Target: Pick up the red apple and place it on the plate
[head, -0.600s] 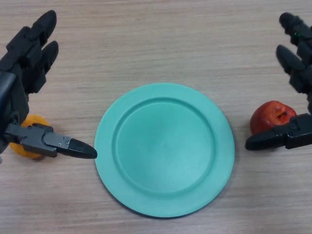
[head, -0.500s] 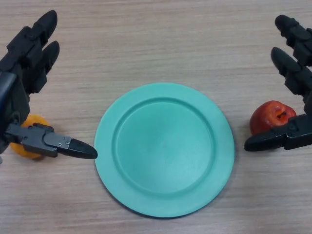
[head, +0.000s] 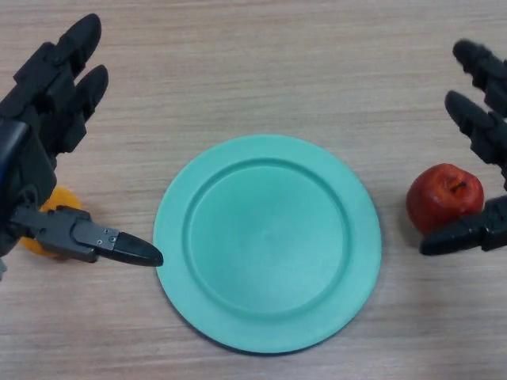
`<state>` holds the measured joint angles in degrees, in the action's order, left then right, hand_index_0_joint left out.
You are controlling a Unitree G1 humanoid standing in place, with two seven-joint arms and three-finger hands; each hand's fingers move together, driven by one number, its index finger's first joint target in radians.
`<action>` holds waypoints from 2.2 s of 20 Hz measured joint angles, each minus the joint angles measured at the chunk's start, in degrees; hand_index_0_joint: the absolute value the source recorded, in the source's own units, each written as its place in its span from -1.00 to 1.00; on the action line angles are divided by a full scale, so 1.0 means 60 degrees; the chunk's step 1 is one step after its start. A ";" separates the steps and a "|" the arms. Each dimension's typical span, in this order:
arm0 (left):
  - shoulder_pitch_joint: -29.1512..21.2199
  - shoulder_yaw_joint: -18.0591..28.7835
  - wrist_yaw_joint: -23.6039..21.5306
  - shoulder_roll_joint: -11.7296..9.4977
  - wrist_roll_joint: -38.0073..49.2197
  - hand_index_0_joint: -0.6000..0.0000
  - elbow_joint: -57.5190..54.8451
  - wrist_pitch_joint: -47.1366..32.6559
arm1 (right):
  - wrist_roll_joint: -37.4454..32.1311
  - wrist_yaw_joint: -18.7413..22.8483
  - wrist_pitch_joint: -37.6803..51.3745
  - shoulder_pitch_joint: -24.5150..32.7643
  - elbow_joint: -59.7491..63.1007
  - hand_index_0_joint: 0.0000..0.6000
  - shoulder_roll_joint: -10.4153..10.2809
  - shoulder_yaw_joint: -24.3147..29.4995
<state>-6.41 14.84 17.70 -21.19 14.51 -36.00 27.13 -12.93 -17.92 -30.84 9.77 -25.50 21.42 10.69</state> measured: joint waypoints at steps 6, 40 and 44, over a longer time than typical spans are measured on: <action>0.0238 0.0181 -0.0034 0.0243 -0.0906 1.00 0.0093 -0.0991 | 0.1642 -0.1440 0.4951 -0.0153 0.3798 -1.00 0.0001 -0.0059; 0.0286 0.0730 0.0328 0.0190 -0.1343 1.00 -0.0988 -0.0853 | 0.2081 0.1105 0.2491 0.1290 0.2592 1.00 -0.1798 -0.3213; 0.0378 0.1130 0.0327 0.0176 -0.0990 1.00 -0.1033 -0.0950 | 0.1518 0.2446 0.1391 0.1376 0.2635 0.00 -0.1797 -0.3921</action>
<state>-4.14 21.62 19.67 -20.14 8.57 -42.20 21.44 -3.82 -3.25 -22.49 18.02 -9.69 10.64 -12.84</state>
